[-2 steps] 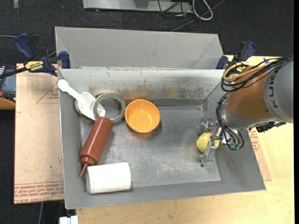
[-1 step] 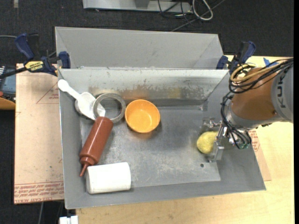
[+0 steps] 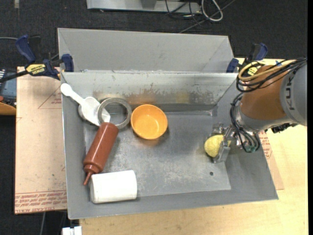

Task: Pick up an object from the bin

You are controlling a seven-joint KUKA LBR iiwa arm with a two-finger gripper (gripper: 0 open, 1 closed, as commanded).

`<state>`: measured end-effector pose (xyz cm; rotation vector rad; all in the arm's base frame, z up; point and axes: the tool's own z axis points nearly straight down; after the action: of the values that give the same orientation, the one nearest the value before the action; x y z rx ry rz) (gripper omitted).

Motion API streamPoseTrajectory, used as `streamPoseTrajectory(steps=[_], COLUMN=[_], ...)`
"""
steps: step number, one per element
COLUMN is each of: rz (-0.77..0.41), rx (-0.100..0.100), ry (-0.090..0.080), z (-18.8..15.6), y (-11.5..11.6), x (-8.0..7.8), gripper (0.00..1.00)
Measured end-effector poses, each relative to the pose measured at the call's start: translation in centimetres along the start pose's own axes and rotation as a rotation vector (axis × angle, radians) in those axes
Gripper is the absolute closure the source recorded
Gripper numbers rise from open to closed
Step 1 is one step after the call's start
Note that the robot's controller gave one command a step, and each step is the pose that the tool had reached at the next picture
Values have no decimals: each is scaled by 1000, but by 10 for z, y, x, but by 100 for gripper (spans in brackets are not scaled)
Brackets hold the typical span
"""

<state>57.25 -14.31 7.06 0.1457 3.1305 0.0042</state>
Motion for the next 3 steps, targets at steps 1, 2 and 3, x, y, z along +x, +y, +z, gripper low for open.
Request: streamPoseTrajectory(steps=[1, 2, 3], rz=[0, -1, -1], rx=[0, -1, 0], ry=[0, 4, -1], z=[0, -16, -40], y=[0, 1, 1], x=[0, 1, 0], gripper=[100, 100, 100])
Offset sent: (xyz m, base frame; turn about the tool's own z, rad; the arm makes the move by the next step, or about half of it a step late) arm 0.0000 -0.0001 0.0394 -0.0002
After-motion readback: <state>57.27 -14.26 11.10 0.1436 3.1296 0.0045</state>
